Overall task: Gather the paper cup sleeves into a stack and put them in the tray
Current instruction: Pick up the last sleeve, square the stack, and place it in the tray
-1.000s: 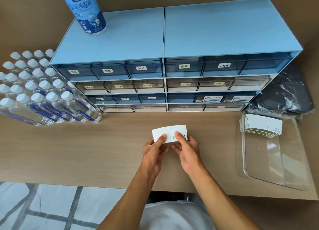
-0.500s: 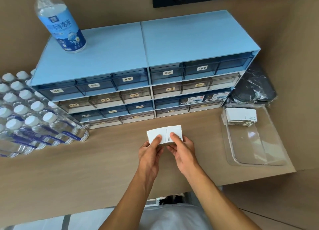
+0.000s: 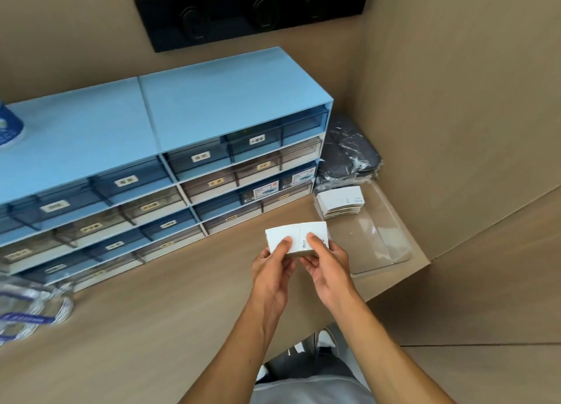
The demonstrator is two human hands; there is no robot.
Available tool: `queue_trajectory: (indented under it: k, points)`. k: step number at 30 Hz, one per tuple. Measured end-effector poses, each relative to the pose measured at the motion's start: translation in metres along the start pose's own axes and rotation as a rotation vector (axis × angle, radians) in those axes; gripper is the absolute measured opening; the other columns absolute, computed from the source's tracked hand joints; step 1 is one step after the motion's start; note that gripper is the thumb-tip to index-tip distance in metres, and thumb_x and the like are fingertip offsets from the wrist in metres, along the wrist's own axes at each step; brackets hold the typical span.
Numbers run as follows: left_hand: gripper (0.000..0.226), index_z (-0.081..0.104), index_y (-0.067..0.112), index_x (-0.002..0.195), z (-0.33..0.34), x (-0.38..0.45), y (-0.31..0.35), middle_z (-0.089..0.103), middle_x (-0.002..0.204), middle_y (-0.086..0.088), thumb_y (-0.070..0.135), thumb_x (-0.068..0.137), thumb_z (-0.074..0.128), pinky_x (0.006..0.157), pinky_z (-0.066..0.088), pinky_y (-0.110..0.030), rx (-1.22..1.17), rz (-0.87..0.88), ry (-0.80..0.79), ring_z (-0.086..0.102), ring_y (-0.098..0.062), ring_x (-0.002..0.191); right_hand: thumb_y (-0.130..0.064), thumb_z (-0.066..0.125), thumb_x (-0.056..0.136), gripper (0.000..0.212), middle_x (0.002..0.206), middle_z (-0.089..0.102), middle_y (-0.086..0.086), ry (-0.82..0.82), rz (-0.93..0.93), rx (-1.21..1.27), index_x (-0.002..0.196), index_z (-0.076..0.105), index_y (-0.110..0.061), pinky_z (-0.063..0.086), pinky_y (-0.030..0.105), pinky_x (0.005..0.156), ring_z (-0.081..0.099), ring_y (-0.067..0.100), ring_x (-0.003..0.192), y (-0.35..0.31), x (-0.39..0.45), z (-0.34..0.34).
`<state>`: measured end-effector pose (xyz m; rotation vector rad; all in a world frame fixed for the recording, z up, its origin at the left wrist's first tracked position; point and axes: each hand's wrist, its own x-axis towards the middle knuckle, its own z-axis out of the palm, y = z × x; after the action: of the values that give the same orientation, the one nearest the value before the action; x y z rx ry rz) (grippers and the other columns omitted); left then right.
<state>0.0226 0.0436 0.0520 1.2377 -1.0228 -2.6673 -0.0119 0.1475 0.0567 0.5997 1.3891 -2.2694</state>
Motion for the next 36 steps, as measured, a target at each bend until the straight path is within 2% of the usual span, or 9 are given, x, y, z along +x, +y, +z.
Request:
queue_trajectory:
  k: [7, 12, 16, 20, 23, 27, 30, 33, 36]
  points:
    - [0.045, 0.06, -0.003, 0.126, 0.07, 0.012, -0.035, 0.076, 0.091, -0.011, 0.01, 0.085, 0.074, 0.061, 0.055, -0.025, -0.022, -0.016, 0.024, 0.071, -0.017, 0.072, -0.012, 0.069, 0.088, 0.023, 0.101, 0.077, 0.01, 0.028, 0.013, 0.064, 0.112, 0.068, -0.011, 0.054, 0.032, 0.076, 0.073, 0.02, 0.087, -0.047, 0.028, -0.046]
    - [0.046, 0.057, -0.007, 0.129, 0.121, 0.019, -0.061, 0.071, 0.107, -0.022, 0.005, 0.086, 0.071, 0.059, 0.056, -0.024, -0.061, -0.058, 0.064, 0.068, -0.022, 0.076, -0.011, 0.072, 0.086, 0.026, 0.105, 0.077, 0.012, 0.058, 0.047, 0.114, 0.111, 0.069, -0.009, 0.054, 0.033, 0.076, 0.072, 0.024, 0.092, -0.078, 0.058, -0.081]
    - [0.04, 0.057, -0.013, 0.126, 0.154, 0.026, -0.07, 0.074, 0.094, -0.022, -0.003, 0.088, 0.066, 0.051, 0.058, -0.023, -0.123, -0.054, 0.083, 0.073, -0.023, 0.066, -0.013, 0.073, 0.085, 0.026, 0.103, 0.077, 0.014, 0.078, 0.109, 0.183, 0.109, 0.07, -0.007, 0.055, 0.033, 0.073, 0.074, 0.023, 0.084, -0.093, 0.081, -0.096]
    - [0.038, 0.059, -0.012, 0.126, 0.173, 0.036, -0.078, 0.071, 0.108, -0.025, -0.001, 0.089, 0.065, 0.052, 0.058, -0.023, -0.149, -0.064, 0.131, 0.069, -0.026, 0.075, -0.016, 0.074, 0.084, 0.026, 0.098, 0.078, 0.013, 0.088, 0.172, 0.214, 0.107, 0.07, -0.007, 0.055, 0.032, 0.071, 0.075, 0.021, 0.076, -0.098, 0.096, -0.105]
    - [0.036, 0.061, -0.011, 0.124, 0.182, 0.046, -0.087, 0.07, 0.11, -0.026, 0.0, 0.09, 0.065, 0.043, 0.052, -0.022, -0.175, -0.113, 0.18, 0.068, -0.025, 0.064, -0.016, 0.073, 0.085, 0.027, 0.087, 0.078, 0.012, 0.114, 0.21, 0.226, 0.108, 0.069, -0.002, 0.054, 0.031, 0.067, 0.073, 0.021, 0.07, -0.099, 0.106, -0.11]
    - [0.039, 0.059, -0.008, 0.128, 0.186, 0.06, -0.099, 0.066, 0.125, -0.026, 0.003, 0.092, 0.064, 0.042, 0.051, -0.022, -0.24, -0.143, 0.235, 0.064, -0.024, 0.064, -0.017, 0.073, 0.085, 0.034, 0.092, 0.068, 0.017, 0.143, 0.304, 0.221, 0.111, 0.065, 0.003, 0.048, 0.032, 0.067, 0.059, 0.023, 0.07, -0.1, 0.117, -0.113]
    - [0.036, 0.061, -0.007, 0.124, 0.187, 0.069, -0.106, 0.071, 0.106, -0.022, 0.006, 0.092, 0.066, 0.046, 0.055, -0.028, -0.282, -0.17, 0.298, 0.065, -0.024, 0.059, -0.018, 0.07, 0.088, 0.028, 0.079, 0.058, 0.015, 0.148, 0.378, 0.195, 0.105, 0.062, 0.002, 0.043, 0.03, 0.061, 0.05, 0.021, 0.062, -0.099, 0.125, -0.112]
    - [0.024, 0.061, 0.001, 0.112, 0.187, 0.079, -0.112, 0.063, 0.066, -0.013, 0.006, 0.09, 0.068, 0.035, 0.047, -0.021, -0.326, -0.179, 0.397, 0.056, -0.018, 0.033, -0.022, 0.067, 0.091, 0.024, 0.073, 0.05, 0.014, 0.147, 0.45, 0.14, 0.094, 0.06, 0.001, 0.04, 0.03, 0.058, 0.043, 0.019, 0.057, -0.095, 0.133, -0.111]
    - [0.022, 0.061, 0.001, 0.109, 0.185, 0.086, -0.115, 0.062, 0.072, -0.014, 0.007, 0.09, 0.07, 0.034, 0.047, -0.021, -0.331, -0.176, 0.439, 0.055, -0.017, 0.029, -0.026, 0.065, 0.092, 0.029, 0.078, 0.057, 0.016, 0.158, 0.496, 0.135, 0.099, 0.062, 0.002, 0.042, 0.029, 0.061, 0.048, 0.02, 0.061, -0.092, 0.14, -0.111]
